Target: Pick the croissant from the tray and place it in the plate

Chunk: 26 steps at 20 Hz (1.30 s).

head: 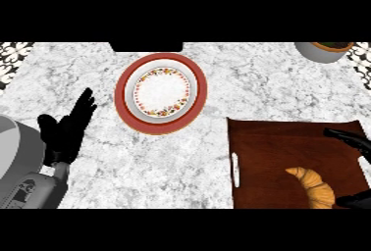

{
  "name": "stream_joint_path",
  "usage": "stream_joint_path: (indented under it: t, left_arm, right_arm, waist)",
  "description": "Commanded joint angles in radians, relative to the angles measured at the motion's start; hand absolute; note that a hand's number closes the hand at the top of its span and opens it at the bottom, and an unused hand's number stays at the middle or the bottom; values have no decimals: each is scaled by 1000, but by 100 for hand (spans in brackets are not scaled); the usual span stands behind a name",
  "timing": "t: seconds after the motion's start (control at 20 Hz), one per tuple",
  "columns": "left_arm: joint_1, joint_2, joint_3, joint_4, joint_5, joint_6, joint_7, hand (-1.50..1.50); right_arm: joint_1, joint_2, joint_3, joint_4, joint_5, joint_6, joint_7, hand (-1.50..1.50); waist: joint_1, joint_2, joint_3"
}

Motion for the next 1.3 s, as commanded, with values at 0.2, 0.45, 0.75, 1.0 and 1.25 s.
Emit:
stream_joint_path:
  t: [0.2,0.45,0.75,1.0,1.25]
  left_arm:
    - [-5,21,24,-40,4,-29,62,0]
    - [20,22,73,39,4,-84,-5,0]
    - [21,-8,83,36,-21,-92,-7,0]
    - [-9,3,136,52,-26,-131,18,0]
    - [52,-54,98,-78,-69,-91,86,0]
  right_arm:
    - [-29,-147,39,211,212,44,-356,-150]
    - [-36,-163,87,139,258,-4,-295,-150]
    - [-67,-126,195,99,402,-93,-178,-150]
    - [-65,-116,206,43,519,-185,-83,-150]
    - [-80,-109,210,88,622,-195,-94,-150]
  waist:
    - [9,-5,-3]
    - [0,-7,-6]
    - [0,-7,-6]
    - [-5,-8,-6]
    - [2,-9,-6]
